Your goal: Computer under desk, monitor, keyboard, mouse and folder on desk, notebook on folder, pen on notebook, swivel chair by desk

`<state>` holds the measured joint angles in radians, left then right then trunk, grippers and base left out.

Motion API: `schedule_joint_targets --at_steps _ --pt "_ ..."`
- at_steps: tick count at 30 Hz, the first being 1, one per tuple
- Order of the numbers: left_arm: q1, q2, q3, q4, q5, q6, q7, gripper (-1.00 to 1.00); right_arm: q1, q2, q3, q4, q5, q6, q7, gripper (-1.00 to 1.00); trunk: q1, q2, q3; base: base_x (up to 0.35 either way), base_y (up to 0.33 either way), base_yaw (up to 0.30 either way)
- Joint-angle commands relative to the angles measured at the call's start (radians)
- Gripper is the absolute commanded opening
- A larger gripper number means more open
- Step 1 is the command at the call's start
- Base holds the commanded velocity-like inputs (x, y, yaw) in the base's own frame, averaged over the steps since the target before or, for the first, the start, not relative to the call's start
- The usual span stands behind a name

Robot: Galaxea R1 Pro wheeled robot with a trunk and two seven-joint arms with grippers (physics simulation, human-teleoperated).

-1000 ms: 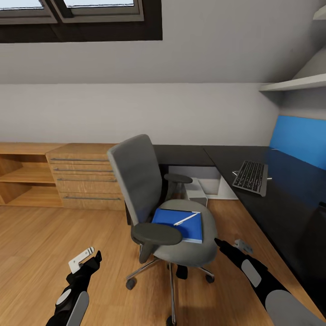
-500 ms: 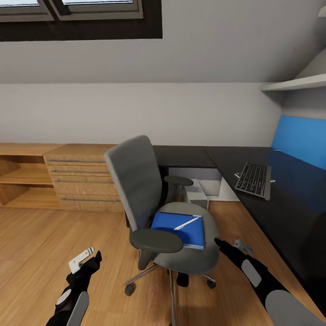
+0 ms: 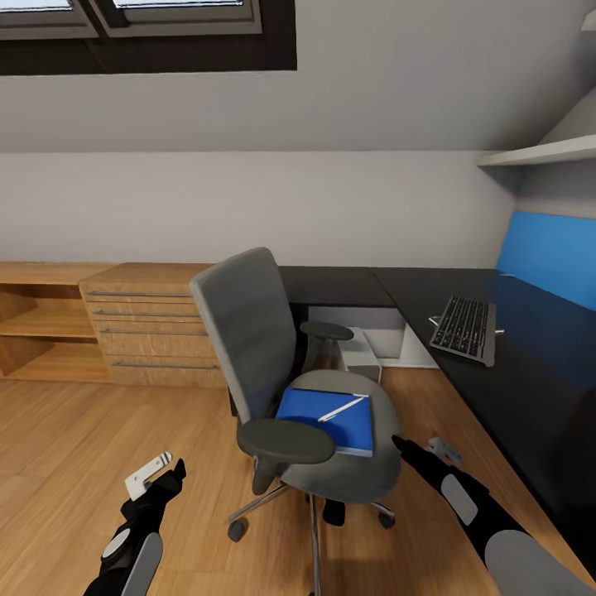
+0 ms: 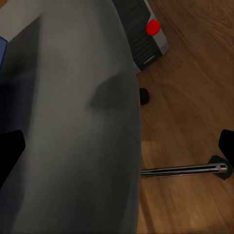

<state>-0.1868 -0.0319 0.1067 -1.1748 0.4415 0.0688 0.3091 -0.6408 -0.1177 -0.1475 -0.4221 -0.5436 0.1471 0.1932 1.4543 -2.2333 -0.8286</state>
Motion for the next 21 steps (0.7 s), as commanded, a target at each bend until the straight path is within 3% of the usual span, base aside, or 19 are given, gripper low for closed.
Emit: schedule_joint_targets --at_steps 1,10,21 --pt "0.0 -0.001 0.001 -0.002 0.006 0.005 0.002 1.0 0.0 0.001 -0.006 -0.001 -0.006 0.008 0.005 1.0 0.0 0.0 -0.001 0.092 0.0 0.0" --pt "0.0 0.0 0.001 -0.002 0.006 0.007 0.002 1.0 0.0 0.001 -0.006 0.0 -0.006 0.008 0.005 1.0 0.0 0.0 -0.001 0.146 0.0 0.0" --pt "0.0 0.0 0.002 -0.002 0.006 0.008 0.002 1.0 0.0 0.002 -0.006 0.002 -0.007 0.008 0.005 1.0 0.0 0.0 -0.001 0.026 0.0 0.0"
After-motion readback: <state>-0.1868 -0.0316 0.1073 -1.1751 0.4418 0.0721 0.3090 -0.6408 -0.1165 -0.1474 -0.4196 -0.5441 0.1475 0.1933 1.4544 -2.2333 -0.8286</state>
